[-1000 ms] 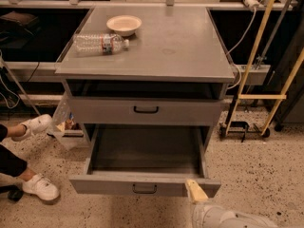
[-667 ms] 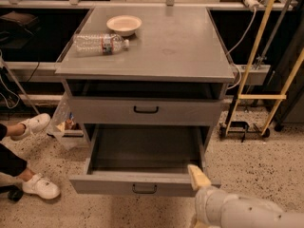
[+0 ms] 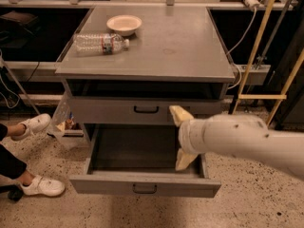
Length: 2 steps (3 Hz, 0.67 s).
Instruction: Open middle drawer
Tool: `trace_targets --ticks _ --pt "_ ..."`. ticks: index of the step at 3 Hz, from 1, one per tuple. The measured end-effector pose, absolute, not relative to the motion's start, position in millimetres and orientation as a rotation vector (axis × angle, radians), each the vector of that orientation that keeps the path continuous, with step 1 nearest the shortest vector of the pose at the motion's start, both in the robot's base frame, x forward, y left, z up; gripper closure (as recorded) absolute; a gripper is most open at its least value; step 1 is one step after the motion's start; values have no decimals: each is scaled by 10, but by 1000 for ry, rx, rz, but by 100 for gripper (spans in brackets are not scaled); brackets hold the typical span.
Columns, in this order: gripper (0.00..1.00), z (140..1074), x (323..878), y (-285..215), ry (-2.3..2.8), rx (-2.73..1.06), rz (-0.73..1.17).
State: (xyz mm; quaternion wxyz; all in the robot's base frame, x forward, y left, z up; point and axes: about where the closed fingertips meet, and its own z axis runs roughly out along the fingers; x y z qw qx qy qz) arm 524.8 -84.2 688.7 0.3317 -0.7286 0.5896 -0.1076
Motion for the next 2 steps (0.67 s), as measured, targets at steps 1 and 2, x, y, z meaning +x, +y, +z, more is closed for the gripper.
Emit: trace_targets --ticks 1,2 --pt "0 7510 5775 -1128 1618 -1852 -354" --pt "0 7905 5998 -1397 1680 -1802 -424"
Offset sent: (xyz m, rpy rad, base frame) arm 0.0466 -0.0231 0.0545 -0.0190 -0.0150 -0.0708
